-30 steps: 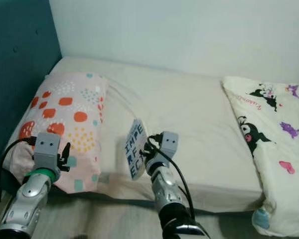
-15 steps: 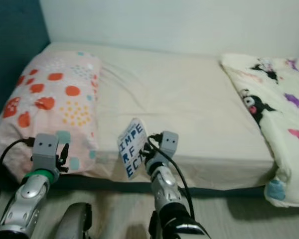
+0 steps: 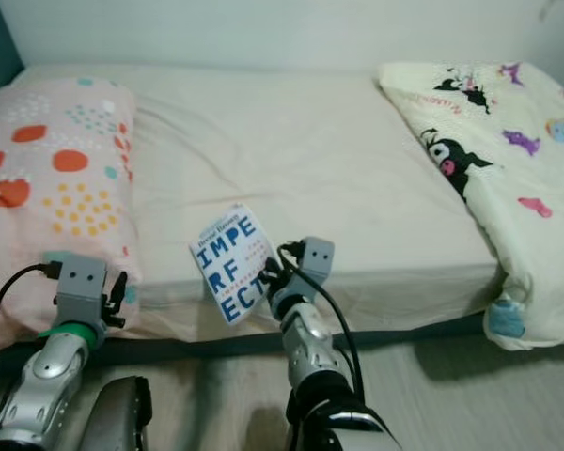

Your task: Clean up the room

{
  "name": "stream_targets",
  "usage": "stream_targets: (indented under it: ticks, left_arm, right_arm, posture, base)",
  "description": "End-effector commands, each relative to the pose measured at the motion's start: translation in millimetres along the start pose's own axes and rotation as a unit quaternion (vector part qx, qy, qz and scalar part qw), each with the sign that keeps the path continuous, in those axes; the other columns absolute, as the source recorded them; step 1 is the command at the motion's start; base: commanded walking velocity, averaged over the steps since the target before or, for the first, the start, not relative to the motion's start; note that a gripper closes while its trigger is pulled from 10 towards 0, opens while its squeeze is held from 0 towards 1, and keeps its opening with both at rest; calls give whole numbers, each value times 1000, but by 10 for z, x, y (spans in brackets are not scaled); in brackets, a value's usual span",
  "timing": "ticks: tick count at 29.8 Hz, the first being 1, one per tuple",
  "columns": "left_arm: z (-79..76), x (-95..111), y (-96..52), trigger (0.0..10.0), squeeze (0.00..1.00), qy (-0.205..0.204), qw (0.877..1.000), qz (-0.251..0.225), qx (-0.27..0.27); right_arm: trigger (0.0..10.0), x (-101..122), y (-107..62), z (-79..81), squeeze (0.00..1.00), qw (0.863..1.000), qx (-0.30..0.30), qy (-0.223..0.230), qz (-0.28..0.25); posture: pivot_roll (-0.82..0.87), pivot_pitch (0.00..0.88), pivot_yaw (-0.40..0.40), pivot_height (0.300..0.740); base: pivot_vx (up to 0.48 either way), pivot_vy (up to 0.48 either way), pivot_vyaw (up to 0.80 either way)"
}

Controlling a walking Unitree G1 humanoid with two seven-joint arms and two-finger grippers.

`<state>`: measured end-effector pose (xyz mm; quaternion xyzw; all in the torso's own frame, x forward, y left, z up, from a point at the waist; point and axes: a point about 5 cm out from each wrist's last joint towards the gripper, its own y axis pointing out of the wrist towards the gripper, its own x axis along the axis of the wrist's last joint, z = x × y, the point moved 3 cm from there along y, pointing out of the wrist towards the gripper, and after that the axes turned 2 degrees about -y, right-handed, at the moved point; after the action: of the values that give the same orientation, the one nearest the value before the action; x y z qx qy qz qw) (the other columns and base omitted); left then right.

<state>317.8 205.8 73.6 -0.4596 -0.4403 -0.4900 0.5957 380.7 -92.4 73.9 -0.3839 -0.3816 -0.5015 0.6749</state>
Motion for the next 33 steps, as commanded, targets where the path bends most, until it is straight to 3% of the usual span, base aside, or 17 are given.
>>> stream_targets:
  ticks: [1,6,12,13,21,28,30,31,33]
  left_arm:
    - [31,-31,-56,10000,0,12,1000,-5,-7]
    - [7,-19,-145,10000,0,39,999,-22,-25]
    - [-23,-1,-258,10000,0,30,998,-33,-45]
    - [-60,-6,-339,10000,0,36,997,-36,-63]
    - [-76,-25,-497,10000,0,47,995,-35,-78]
    - [-51,-14,-577,10000,0,59,994,-36,-82]
    - [-50,29,-594,10000,0,49,995,-38,-80]
    - [-50,29,-594,10000,0,49,995,-38,-80]
    - [-28,25,-620,10000,0,51,995,-35,-73]
  right_arm:
    - [10000,40,27,-15,0,1000,-7,10,0]
    - [10000,116,75,-53,0,1000,-10,11,8]
    - [10000,236,141,-25,0,1000,11,-11,18]
    - [10000,316,178,12,0,999,30,-36,23]
    - [10000,476,252,121,0,992,68,-99,34]
    - [10000,519,286,389,0,973,145,-176,43]
    - [10000,534,284,527,0,958,192,-210,45]
    - [10000,534,284,527,0,958,192,-210,45]
    - [10000,530,276,623,0,940,224,-251,47]
  posture:
    - [153,0,-51,531]
    - [170,19,-64,531]
    - [176,46,-69,531]
    - [196,73,-71,531]
    - [232,107,-86,531]
    - [253,136,-103,531]
    - [254,140,-112,531]
    - [254,140,-112,531]
    - [270,149,-119,531]
  base:
    - [0,0,0]
    - [0,0,0]
    - [0,0,0]
    - [0,0,0]
    - [0,0,0]
    - [0,0,0]
    - [0,0,0]
    - [0,0,0]
    - [0,0,0]
